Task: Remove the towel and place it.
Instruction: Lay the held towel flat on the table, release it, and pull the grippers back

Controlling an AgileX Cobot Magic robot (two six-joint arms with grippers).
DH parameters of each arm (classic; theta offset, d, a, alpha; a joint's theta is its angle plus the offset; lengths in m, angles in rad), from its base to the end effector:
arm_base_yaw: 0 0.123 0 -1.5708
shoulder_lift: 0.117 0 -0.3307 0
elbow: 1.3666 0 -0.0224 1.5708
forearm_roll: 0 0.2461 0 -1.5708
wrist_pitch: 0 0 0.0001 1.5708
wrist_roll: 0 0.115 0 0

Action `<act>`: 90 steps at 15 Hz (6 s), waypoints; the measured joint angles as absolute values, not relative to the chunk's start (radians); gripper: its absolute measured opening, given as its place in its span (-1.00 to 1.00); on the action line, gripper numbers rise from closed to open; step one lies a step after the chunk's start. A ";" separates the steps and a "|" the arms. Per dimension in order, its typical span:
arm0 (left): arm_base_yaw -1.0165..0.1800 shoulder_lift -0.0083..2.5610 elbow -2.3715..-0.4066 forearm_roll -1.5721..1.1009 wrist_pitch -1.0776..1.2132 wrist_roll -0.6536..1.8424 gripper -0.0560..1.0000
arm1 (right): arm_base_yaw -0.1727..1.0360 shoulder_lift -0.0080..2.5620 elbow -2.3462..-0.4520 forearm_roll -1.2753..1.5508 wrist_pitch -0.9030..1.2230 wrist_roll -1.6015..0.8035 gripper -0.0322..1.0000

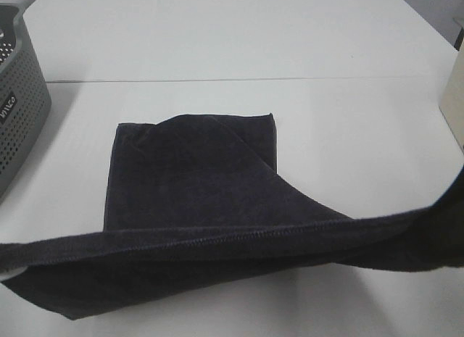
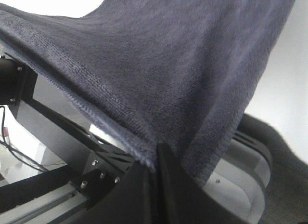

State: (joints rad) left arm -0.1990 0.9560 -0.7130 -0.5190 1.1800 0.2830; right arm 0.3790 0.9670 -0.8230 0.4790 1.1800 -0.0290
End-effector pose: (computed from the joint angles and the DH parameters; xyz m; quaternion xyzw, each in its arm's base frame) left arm 0.1048 -0.0750 0.2995 0.1618 0.9486 -0.2421 0.1236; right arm 0.1032 0.0939 0.3269 -0.1425 0.9487 0.2559 0.1187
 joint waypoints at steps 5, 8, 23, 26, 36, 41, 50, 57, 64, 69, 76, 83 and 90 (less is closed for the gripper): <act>-0.195 0.956 -0.596 -0.577 1.192 0.303 -0.89 | 0.370 0.907 -0.676 0.527 1.178 0.000 -0.93; -0.195 0.987 -0.590 -0.577 1.194 0.303 -0.89 | 0.369 0.938 -0.641 0.535 1.178 0.012 -0.93; -0.298 1.336 -0.617 -0.571 1.187 0.231 -0.89 | 0.369 1.360 -0.641 0.467 1.175 -0.100 -0.93; -0.417 1.336 -0.658 -0.509 1.177 0.175 -0.89 | 0.367 1.319 -0.641 0.452 1.182 -0.100 -0.93; -0.528 1.422 -0.774 -0.430 1.181 0.072 -0.89 | 0.359 1.224 -0.641 0.417 1.193 -0.120 -0.93; -0.554 1.605 -0.784 -0.425 1.178 0.095 -0.89 | 0.359 1.391 -0.641 0.437 1.190 -0.176 -0.93; -0.716 1.740 -0.824 -0.420 1.202 0.092 -0.89 | 0.357 1.620 -0.641 0.458 1.206 -0.295 -0.93; -0.718 1.819 -0.865 -0.449 1.210 0.067 -0.89 | 0.357 1.683 -0.642 0.503 1.205 -0.334 -0.90; -0.758 1.823 -0.915 -0.498 1.211 0.085 -0.67 | 0.357 1.683 -0.642 0.533 1.205 -0.338 -0.42; -0.816 1.821 -0.915 -0.529 1.212 0.091 0.42 | 0.357 1.683 -0.642 0.551 1.196 -0.328 0.37; -0.768 1.737 -1.165 -0.411 1.217 0.099 0.52 | 0.357 1.592 -0.904 0.464 1.211 -0.252 0.42; -0.373 1.737 -1.451 -0.327 1.216 0.176 0.52 | 0.217 1.596 -1.344 0.419 1.212 -0.161 0.42; -0.230 1.821 -1.486 -0.308 1.188 0.197 0.55 | 0.075 1.689 -1.440 0.449 1.222 -0.210 0.42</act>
State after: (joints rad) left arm -0.2300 1.8210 -1.4860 -0.3080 1.1880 0.1970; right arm 0.0750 1.6890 -1.4400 0.4490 1.2220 -0.2100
